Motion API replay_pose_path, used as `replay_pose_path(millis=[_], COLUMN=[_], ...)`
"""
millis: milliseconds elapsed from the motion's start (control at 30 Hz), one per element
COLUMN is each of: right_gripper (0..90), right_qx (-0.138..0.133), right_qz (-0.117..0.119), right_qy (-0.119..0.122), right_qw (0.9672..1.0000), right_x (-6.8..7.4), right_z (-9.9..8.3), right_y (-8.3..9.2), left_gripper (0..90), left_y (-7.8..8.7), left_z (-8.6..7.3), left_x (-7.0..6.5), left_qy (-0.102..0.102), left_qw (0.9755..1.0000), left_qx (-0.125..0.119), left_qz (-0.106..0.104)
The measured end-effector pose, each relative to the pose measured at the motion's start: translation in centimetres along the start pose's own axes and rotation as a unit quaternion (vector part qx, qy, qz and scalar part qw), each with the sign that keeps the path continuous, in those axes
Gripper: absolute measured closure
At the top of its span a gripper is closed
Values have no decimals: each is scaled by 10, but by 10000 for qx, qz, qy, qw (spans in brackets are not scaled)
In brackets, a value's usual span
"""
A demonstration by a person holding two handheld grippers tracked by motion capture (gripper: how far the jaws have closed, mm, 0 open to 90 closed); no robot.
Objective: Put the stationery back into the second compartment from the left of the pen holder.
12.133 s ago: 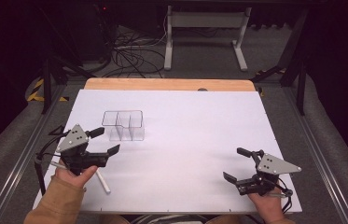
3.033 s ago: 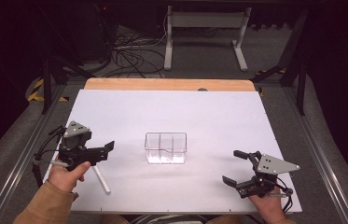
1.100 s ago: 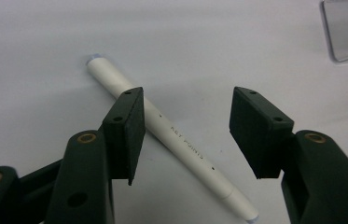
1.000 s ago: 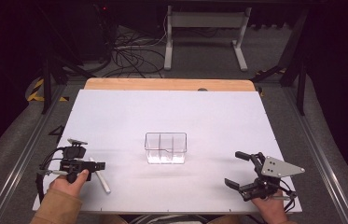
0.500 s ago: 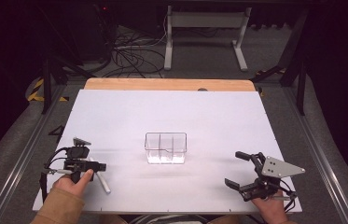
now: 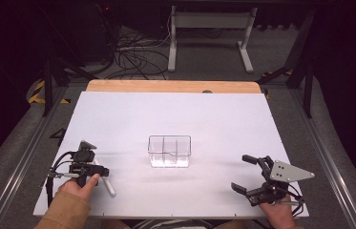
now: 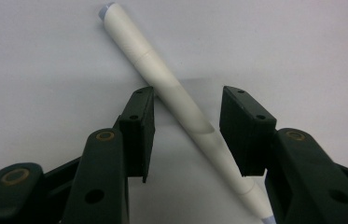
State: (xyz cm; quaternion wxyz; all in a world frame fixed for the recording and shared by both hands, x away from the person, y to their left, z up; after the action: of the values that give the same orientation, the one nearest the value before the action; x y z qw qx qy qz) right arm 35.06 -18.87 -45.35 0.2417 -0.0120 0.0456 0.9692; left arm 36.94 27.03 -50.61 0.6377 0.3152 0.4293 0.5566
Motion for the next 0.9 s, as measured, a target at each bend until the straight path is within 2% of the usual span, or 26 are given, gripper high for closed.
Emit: replay_pose_path(millis=[300,500,667,867,900], right_gripper=[41,41,41,41,41], right_qx=[10,30,10,4,3], right_qz=[12,6,24,60,62], right_qy=[32,40,48,54,56], right_qw=[10000,10000,10000,10000,10000], right_x=[1,2,2,3,3], right_z=[0,0,0,0,0], right_y=[0,-1,0,0,0], left_gripper=[609,663,766,779,779], left_y=[-2,-2,-2,-1,-1], left_z=[0,0,1,0,0], left_x=[0,2,4,7,8], left_qy=[-102,-44,18,118,83], left_qw=[9997,9996,9989,9995,9996], left_qx=[44,80,50,-33,-30], left_qz=[196,252,476,280,258])
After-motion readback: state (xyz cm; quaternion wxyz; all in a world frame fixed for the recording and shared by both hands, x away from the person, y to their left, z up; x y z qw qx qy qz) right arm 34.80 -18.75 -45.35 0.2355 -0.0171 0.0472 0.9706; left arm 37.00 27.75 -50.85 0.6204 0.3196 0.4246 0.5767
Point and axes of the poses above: each handheld gripper's, and its own axes: y roughly backward along the jaws, z roughly out of its top, x roughly to its left, the point moved 7 cm from there along -y, roughly forward along the jaws, and after that the axes turned 7 degrees about -x, right-handed, at the moved point
